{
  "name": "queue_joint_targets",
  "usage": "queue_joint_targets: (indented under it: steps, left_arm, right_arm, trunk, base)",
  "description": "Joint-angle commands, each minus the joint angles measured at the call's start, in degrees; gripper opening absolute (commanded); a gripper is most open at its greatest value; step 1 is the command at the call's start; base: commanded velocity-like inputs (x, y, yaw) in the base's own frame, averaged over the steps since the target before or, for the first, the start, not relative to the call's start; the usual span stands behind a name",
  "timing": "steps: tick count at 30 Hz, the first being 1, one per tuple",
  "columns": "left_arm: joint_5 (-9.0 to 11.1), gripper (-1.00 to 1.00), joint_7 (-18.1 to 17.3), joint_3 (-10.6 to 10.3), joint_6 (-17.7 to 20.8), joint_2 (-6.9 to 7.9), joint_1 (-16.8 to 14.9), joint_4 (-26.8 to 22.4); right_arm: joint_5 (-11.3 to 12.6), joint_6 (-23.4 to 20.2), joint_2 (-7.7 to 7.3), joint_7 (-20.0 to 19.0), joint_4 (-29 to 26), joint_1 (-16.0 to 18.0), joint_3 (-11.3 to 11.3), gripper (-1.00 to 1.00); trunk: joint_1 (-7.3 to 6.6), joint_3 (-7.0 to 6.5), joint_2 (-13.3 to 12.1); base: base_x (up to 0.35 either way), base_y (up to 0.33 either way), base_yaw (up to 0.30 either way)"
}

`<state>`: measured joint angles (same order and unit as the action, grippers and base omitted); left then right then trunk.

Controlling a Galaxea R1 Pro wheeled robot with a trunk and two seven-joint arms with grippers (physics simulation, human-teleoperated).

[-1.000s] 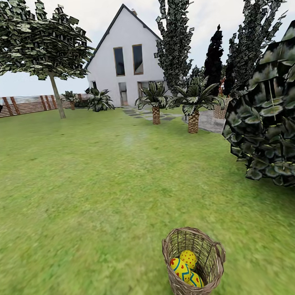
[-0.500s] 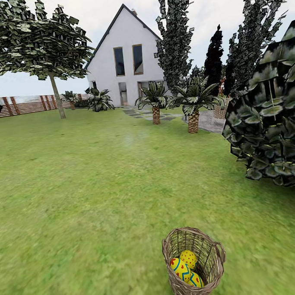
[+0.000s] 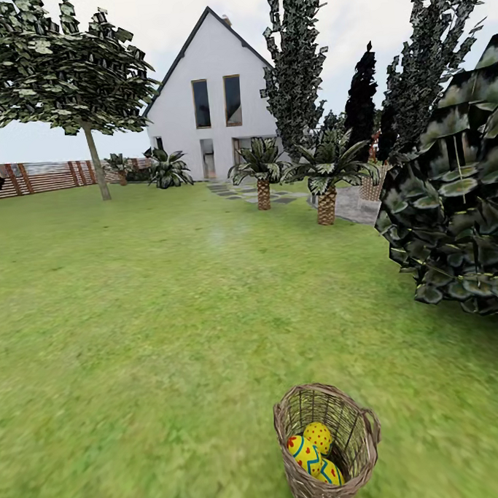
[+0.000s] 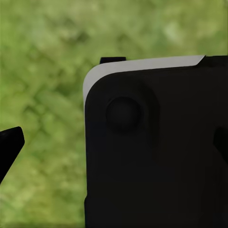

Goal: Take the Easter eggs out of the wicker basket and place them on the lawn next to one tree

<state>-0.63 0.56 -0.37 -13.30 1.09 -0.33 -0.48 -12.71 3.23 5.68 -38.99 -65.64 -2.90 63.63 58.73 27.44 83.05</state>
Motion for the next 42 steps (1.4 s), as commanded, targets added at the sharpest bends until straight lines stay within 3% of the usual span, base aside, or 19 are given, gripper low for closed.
queue_joint_targets:
  steps: [1, 4, 5, 8, 9, 11, 16, 18, 21, 25, 31, 33, 38, 42]
  left_arm:
    - [-0.1, 1.0, 0.1, 0.0, -0.2, 0.0, 0.0, 0.0]
    - [-0.1, 1.0, 0.1, -0.1, -0.2, -0.02, 0.0, 0.0]
    - [-0.1, 1.0, 0.1, -0.1, -0.2, -0.02, 0.0, 0.0]
    - [-0.1, 1.0, 0.1, -0.1, -0.2, -0.03, 0.0, 0.0]
    - [0.0, 1.0, 0.1, -0.1, -0.2, -0.03, 0.0, 0.0]
    - [0.0, 1.0, 0.1, -0.1, -0.2, -0.03, 0.0, 0.0]
    - [0.0, 1.0, 0.1, -0.1, -0.3, 0.03, 0.0, -0.5]
    - [0.0, 1.0, 0.1, -0.1, -0.3, 0.04, 0.0, -1.0]
    - [0.0, 1.0, 0.1, -0.1, -0.3, 0.05, 0.0, -1.9]
    - [0.1, 1.0, 0.1, 0.0, -0.7, 0.11, -0.1, -3.8]
    - [0.2, 1.0, 0.1, 0.5, -2.4, 0.36, -0.1, -14.4]
    - [0.2, 1.0, 0.0, 0.6, -2.4, 0.65, -0.1, -17.4]
    - [0.5, 1.0, -0.2, 0.8, -2.4, 3.28, -0.1, -27.7]
    - [0.7, 1.0, -0.5, 0.8, -2.5, 4.39, -0.1, -30.2]
  right_arm:
    - [-1.7, -1.2, -0.01, 0.4, -0.3, 1.4, -0.2, 1.0]
    - [-6.5, -6.2, -0.01, 3.9, -0.7, 6.3, -2.7, 1.0]
    - [-8.4, -8.1, 0.09, 5.9, -0.9, 8.1, -4.9, 1.0]
    - [-10.5, -13.8, 0.19, 8.4, -1.1, 11.2, -9.8, 1.0]
    - [-11.1, -17.8, 0.18, 9.0, -1.3, 13.1, -12.0, 1.0]
    - [-11.5, -23.7, 0.19, 9.6, -1.9, 15.8, -14.7, 1.0]
    - [-12.0, -30.0, 0.33, 13.3, -2.3, 19.5, -20.8, 1.0]
    - [-11.9, -30.8, 0.41, 16.3, -2.4, 20.4, -23.4, 1.0]
    - [-11.6, -33.7, 0.64, 24.1, -2.4, 21.9, -30.5, 1.0]
    - [-10.3, -37.7, 0.72, 29.3, -2.1, 23.9, -34.4, 1.0]
    - [-8.9, -39.8, 0.87, 36.3, 3.0, 27.5, -36.2, 1.0]
    - [-8.8, -39.9, 0.88, 37.0, 4.4, 27.9, -36.2, 1.0]
    - [-8.7, -40.1, 0.86, 38.1, 8.9, 28.8, -36.4, 1.0]
    - [-8.9, -40.2, 0.58, 38.4, 15.1, 30.9, -36.6, 1.0]
  trunk:
    - [0.0, 0.05, 0.0]
    - [0.0, 0.05, 0.0]
    - [0.0, 0.05, 0.0]
    - [0.0, 0.05, 0.0]
    - [0.0, 0.05, 0.0]
    - [0.0, 0.05, 0.0]
    - [0.0, 0.05, 0.0]
    - [0.0, 0.05, 0.0]
    - [0.0, 0.05, 0.0]
    - [0.0, 0.05, 0.0]
    - [0.0, 0.05, 0.0]
    - [0.0, 0.05, 0.0]
    - [0.0, 0.05, 0.0]
    - [0.0, 0.05, 0.0]
  base:
    - [0.0, 0.0, 0.0]
    - [0.0, 0.0, 0.0]
    - [0.0, 0.0, 0.0]
    - [0.0, 0.0, 0.0]
    - [0.0, 0.0, 0.0]
    - [0.0, 0.0, 0.0]
    - [0.0, 0.0, 0.0]
    - [0.0, 0.0, 0.0]
    - [0.0, 0.0, 0.0]
    - [0.0, 0.0, 0.0]
    - [0.0, 0.0, 0.0]
    - [0.0, 0.0, 0.0]
    - [0.0, 0.0, 0.0]
    - [0.0, 0.0, 0.0]
